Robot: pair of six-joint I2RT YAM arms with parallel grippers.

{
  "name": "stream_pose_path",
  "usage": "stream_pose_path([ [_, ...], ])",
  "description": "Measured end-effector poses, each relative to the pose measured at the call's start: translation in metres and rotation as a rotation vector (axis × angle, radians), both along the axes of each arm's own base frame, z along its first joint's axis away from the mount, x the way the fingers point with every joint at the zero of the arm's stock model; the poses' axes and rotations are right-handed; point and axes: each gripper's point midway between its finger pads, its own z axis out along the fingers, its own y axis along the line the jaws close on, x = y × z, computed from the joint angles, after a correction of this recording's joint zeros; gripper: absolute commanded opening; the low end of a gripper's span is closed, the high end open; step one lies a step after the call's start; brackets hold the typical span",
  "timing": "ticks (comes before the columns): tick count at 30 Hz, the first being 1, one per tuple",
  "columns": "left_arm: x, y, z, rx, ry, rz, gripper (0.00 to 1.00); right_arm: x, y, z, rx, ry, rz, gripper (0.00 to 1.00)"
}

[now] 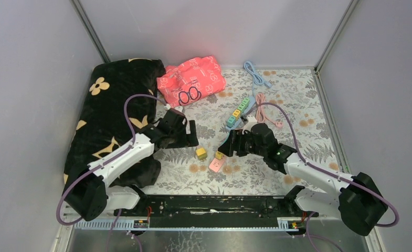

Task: Insert the plug
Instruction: Adjust the plug at the center of the board.

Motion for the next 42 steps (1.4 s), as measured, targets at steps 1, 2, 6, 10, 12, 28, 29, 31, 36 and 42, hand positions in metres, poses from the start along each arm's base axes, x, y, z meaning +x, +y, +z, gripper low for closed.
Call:
stream_pose_path([
  [1, 0.001, 0.003, 0.002, -0.005, -0.006, 0.01, 0.99, 0.0, 0.002, 0.004, -0.018, -0.016, 0.008, 0.76],
  [2, 0.001, 0.006, 0.003, -0.009, -0.012, 0.019, 1.0, 0.001, 0.004, 0.007, -0.039, -0.033, 0.015, 0.77],
  [6, 0.003, 0.021, 0.008, -0.027, -0.036, 0.061, 1.0, -0.003, 0.018, 0.011, -0.134, -0.081, 0.067, 0.78],
  [10, 0.008, 0.038, 0.015, -0.049, -0.063, 0.115, 1.0, -0.007, 0.041, 0.007, -0.239, -0.119, 0.14, 0.79],
  [12, 0.011, 0.046, 0.021, -0.06, -0.084, 0.137, 1.0, -0.007, 0.052, 0.003, -0.281, -0.139, 0.169, 0.79],
  [28, 0.007, 0.063, 0.03, -0.09, -0.129, 0.181, 1.0, 0.005, 0.098, -0.066, -0.613, -0.172, 0.272, 0.72],
  [29, 0.007, 0.063, 0.028, -0.088, -0.123, 0.18, 1.0, 0.006, 0.096, -0.072, -0.63, -0.171, 0.268, 0.71],
  [31, 0.006, 0.062, 0.025, -0.088, -0.112, 0.176, 1.0, 0.008, 0.094, -0.077, -0.648, -0.17, 0.262, 0.7],
  [36, 0.007, 0.06, 0.023, -0.093, -0.103, 0.169, 1.0, 0.012, 0.095, -0.087, -0.67, -0.174, 0.246, 0.66],
  [42, 0.008, 0.06, 0.023, -0.095, -0.106, 0.169, 1.0, 0.015, 0.094, -0.102, -0.694, -0.167, 0.24, 0.57],
])
